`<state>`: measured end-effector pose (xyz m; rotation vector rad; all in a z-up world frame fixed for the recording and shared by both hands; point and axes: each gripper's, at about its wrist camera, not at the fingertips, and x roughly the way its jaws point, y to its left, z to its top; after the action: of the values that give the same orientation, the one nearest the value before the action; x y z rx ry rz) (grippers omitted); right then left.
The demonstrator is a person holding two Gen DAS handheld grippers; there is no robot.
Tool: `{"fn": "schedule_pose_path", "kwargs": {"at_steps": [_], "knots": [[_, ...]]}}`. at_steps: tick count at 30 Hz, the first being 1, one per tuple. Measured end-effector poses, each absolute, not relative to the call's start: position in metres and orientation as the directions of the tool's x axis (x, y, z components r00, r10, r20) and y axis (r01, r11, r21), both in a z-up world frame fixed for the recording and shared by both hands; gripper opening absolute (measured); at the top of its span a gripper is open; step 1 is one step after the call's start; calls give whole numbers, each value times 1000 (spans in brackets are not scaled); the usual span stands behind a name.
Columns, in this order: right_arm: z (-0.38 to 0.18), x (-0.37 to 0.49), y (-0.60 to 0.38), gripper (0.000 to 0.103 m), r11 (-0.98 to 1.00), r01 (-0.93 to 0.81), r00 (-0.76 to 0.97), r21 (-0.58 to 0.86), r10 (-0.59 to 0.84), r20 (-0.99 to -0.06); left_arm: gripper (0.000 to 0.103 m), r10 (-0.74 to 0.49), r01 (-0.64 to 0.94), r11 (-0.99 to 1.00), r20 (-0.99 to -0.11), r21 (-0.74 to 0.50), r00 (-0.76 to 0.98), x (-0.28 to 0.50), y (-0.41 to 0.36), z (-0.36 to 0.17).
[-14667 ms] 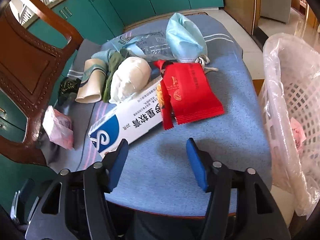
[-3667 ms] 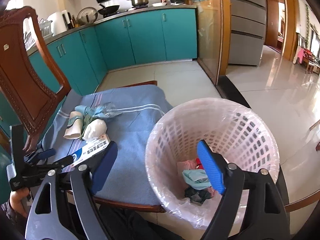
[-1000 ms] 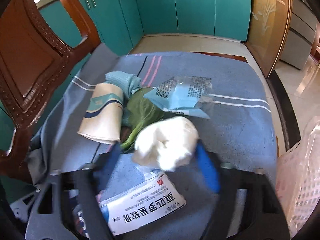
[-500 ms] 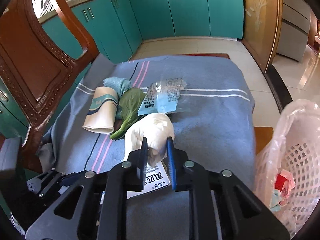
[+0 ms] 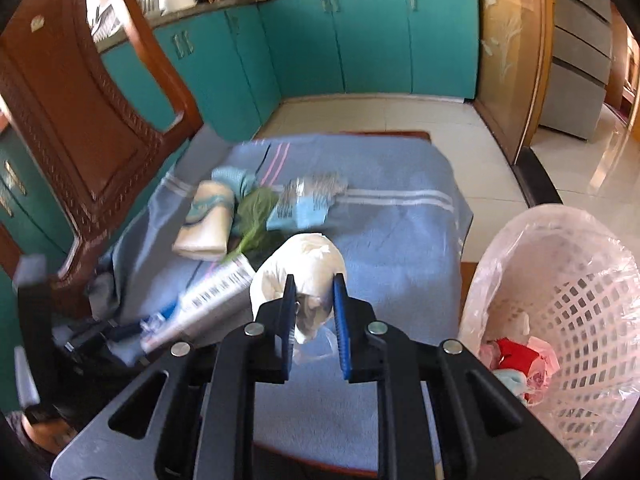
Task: Collect trash
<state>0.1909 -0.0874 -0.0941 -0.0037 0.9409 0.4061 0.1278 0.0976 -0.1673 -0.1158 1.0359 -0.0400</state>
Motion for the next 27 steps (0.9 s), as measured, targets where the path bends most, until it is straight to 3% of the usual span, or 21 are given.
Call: {"fn": "schedule_pose_path", "kwargs": {"at_steps": [11,20,27], "knots": [[-124,189,-77,18,921,-358,459,155,318,-830,57,-58,-56,994,-866,-99,497,119,108,-169],[-129,195,-89,20,938,-310,460,154,289,-840,81,-68,-52,993,-860,-110,506,120,103,-169],[-125,193,-94,50,947,-290,480,140,271,-834,87,-78,-78,987,-848,-139,524,121,110,-164]]}}
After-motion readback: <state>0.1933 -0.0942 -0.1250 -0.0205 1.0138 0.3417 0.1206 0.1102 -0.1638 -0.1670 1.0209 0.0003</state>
